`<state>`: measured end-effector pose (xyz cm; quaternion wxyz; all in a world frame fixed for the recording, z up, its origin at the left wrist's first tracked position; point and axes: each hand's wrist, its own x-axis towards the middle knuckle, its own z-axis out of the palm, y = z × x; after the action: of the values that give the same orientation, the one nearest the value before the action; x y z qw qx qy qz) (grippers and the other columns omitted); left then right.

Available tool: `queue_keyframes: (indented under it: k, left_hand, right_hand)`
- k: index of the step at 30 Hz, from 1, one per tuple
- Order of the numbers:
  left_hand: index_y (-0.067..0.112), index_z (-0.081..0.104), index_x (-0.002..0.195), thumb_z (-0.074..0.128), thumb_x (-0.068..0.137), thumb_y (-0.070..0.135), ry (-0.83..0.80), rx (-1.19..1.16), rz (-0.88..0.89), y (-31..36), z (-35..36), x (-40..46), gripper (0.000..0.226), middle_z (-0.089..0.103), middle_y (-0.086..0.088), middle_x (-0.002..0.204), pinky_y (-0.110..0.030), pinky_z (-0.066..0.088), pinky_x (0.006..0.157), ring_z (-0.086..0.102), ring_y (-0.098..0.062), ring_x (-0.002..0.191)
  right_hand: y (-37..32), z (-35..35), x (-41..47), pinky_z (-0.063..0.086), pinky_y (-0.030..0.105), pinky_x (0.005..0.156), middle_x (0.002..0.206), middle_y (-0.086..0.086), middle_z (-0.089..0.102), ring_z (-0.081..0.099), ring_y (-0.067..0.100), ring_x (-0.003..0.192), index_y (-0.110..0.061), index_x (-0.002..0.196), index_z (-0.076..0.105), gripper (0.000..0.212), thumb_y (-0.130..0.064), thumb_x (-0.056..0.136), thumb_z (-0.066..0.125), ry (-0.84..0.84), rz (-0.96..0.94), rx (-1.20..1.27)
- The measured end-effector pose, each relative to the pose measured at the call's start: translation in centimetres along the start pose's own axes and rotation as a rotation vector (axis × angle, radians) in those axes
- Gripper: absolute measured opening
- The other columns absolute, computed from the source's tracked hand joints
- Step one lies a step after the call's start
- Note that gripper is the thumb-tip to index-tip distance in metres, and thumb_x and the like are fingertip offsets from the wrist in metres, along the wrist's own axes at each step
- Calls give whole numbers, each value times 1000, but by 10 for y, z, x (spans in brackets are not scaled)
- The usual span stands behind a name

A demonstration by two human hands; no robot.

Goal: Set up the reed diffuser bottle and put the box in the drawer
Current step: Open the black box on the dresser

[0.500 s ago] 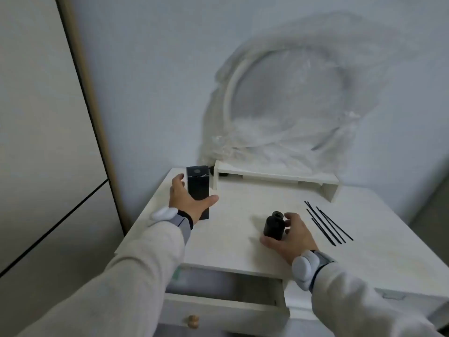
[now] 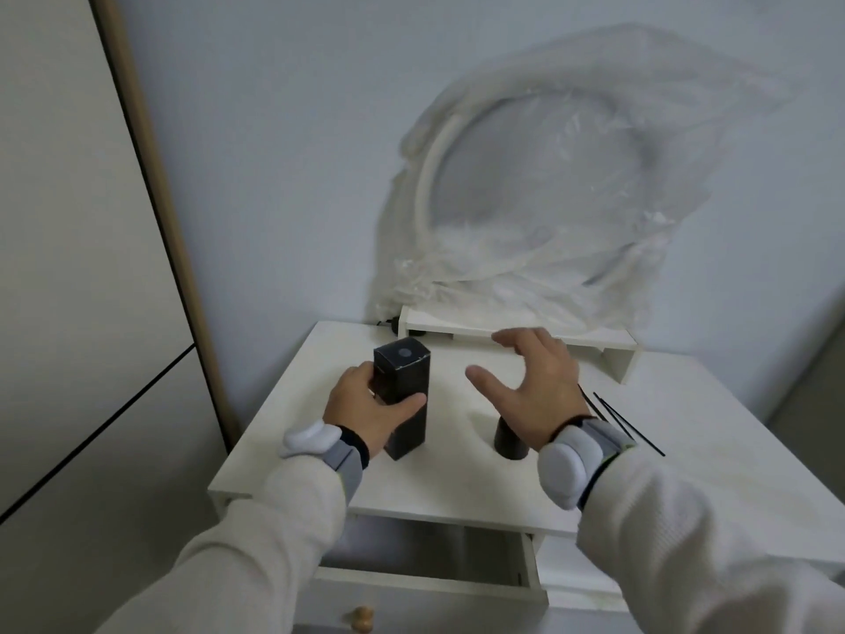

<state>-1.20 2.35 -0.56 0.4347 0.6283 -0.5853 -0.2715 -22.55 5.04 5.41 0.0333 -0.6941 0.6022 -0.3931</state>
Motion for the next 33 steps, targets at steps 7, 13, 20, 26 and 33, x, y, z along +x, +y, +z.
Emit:
queue_keyframes:
  k: [7, 13, 20, 26, 33]
  left_hand:
    - [24, 60, 100, 81, 68, 54, 17, 36, 83, 14, 28, -29, 50, 54, 6, 97, -40, 58, 77, 60, -18, 88]
    - [25, 60, 104, 86, 71, 43, -113, -13, 52, 15, 17, -24, 46, 57, 2, 105, -33, 54, 76, 62, -20, 89]
    - [23, 57, 115, 89, 72, 36, -325, 26, 13, 21, 1, -13, 55, 62, 2, 116, -31, 49, 83, 60, -19, 99]
    - [22, 58, 120, 88, 71, 43, -392, 112, 27, 23, 1, -6, 60, 63, 1, 115, -38, 53, 92, 62, -22, 103]
    - [20, 60, 120, 88, 71, 41, -391, 100, -15, 18, -6, -3, 60, 66, 2, 114, -37, 52, 91, 65, -22, 103]
  right_hand:
    - [-24, -2, 3, 37, 38, 102, 109, -19, 63, 56, 10, 108, -38, 120, 58, 53, -61, 74, 70, -255, 23, 16]
    - [-42, -16, 32, 43, 22, 95, 119, -13, 67, 60, 9, 110, -31, 105, 77, 19, -30, 88, 70, -420, -180, -53]
    - [-88, -36, 68, 44, 18, 65, 106, -12, 73, 58, 9, 78, -31, 111, 76, 28, -36, 83, 74, -784, -341, -479]
    - [-104, -21, 79, 58, 29, 71, 100, 5, 75, 70, 22, 84, -15, 100, 75, 34, -40, 78, 70, -906, -418, -740]
    - [-111, -9, 69, 46, 24, 51, 72, 3, 66, 60, 21, 64, -12, 88, 71, 21, -30, 78, 70, -848, -429, -718]
